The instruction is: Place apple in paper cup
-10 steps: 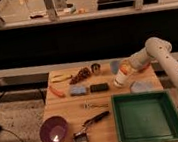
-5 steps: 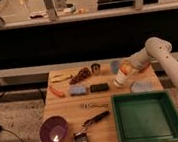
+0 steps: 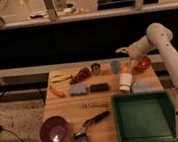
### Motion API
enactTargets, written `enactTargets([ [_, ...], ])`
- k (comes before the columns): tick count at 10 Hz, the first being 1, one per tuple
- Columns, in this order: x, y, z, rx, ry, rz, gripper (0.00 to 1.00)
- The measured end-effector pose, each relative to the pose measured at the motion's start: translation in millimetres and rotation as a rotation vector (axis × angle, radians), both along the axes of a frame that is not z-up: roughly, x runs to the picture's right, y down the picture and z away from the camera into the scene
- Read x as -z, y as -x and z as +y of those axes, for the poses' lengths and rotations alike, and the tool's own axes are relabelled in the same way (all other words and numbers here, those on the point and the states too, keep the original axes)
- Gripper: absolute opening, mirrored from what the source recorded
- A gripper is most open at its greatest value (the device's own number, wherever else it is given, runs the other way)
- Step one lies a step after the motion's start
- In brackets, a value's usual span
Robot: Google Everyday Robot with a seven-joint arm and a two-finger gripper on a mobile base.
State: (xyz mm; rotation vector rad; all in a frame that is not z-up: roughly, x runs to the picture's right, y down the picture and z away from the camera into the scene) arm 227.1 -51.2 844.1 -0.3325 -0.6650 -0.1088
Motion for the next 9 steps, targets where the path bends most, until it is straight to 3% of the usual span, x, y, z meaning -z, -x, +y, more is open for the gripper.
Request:
enactTargets([
  [3,4.0,-0.5,-0.9,-0.006,0.023,-0.030,0.80],
  [5,0.9,1.8,2.2,0.026,0.027,-0.023,0.80],
  [7,-11.3,4.7,10.7,0.041,0.028,-0.022,0.69],
  [9,-9.5,-7.0,10.4,0.033,0.033,-0.022,0.69],
])
